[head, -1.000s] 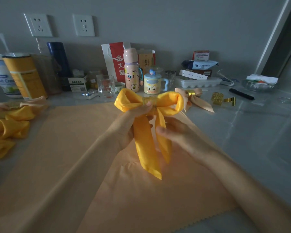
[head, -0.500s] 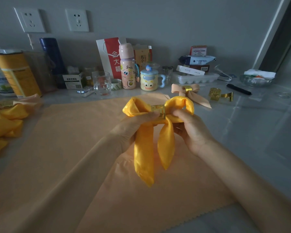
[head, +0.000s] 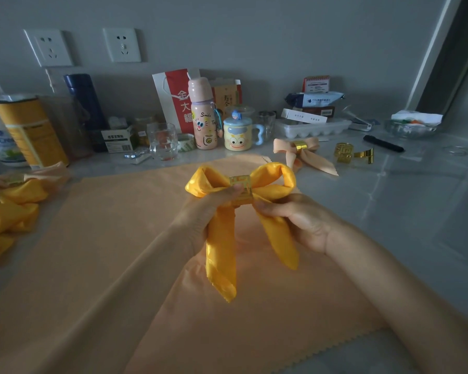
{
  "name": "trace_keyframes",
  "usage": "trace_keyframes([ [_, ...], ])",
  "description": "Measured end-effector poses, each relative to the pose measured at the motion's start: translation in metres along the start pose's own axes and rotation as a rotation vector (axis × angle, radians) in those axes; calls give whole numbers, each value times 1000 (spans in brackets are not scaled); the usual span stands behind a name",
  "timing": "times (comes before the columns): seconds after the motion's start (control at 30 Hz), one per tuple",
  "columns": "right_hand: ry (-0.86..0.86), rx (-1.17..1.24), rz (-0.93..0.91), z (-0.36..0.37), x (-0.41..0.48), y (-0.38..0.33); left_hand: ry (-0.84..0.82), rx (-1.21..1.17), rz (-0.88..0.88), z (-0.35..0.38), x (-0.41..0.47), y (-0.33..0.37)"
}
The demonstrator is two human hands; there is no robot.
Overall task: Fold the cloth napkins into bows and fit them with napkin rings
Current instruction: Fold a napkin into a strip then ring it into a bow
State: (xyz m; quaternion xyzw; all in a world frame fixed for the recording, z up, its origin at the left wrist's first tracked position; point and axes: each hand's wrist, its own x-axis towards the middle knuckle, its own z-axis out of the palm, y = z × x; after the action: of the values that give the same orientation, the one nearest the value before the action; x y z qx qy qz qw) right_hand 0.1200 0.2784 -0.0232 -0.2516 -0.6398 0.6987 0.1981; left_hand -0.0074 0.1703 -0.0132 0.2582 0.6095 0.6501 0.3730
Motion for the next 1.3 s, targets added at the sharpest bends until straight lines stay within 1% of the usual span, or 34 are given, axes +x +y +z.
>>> trace_keyframes([
  [0.17, 32, -69, 85, -8, 0, -4, 56, -31, -17, 2, 4, -2],
  [0.3, 61, -175, 153, -11, 3, -3, 72, -63, -26, -1, 3, -5],
  [0.4, 31, -220, 176, -11, 3, -3, 66, -77, -38, -1, 3, -6],
  [0.5, -40, -213, 118, -12, 2, -1, 68, -63, 2, -3, 3, -5],
  [0.6, -165, -109, 37, -13, 0, -3, 44, -39, 76, -6, 3, 2],
  [0.63, -171, -71, 21, -14, 1, -5, 33, -32, 88, -6, 2, 3],
  [0.67, -143, -28, 10, -14, 1, -7, 12, -25, 87, -6, 1, 4],
  [0.73, -32, 37, -6, -18, 4, -8, -69, 5, 60, -2, -2, 4],
  [0.8, 49, 49, -11, -22, 7, -8, -124, 40, 5, 2, -6, 4],
  [0.87, 95, 36, -25, -28, 7, -8, -65, 95, -41, 9, -6, 4],
  [0.97, 157, -26, -42, -43, 10, -9, 125, 216, -110, 27, 2, 7],
  [1.0, 168, -51, -39, -49, 10, -9, 158, 254, -137, 34, 7, 7],
  [1.07, 207, -83, -27, -63, 10, -14, 152, 305, -156, 49, 17, 9],
  [1.13, 280, -120, -26, -88, 7, -20, 81, 286, -188, 73, 30, 9],
  [1.2, 363, -155, -13, -113, 8, -26, 5, 204, -224, 96, 44, 10],
  [1.3, 466, -194, 19, -154, 19, -24, -39, 92, -242, 137, 70, 3],
])
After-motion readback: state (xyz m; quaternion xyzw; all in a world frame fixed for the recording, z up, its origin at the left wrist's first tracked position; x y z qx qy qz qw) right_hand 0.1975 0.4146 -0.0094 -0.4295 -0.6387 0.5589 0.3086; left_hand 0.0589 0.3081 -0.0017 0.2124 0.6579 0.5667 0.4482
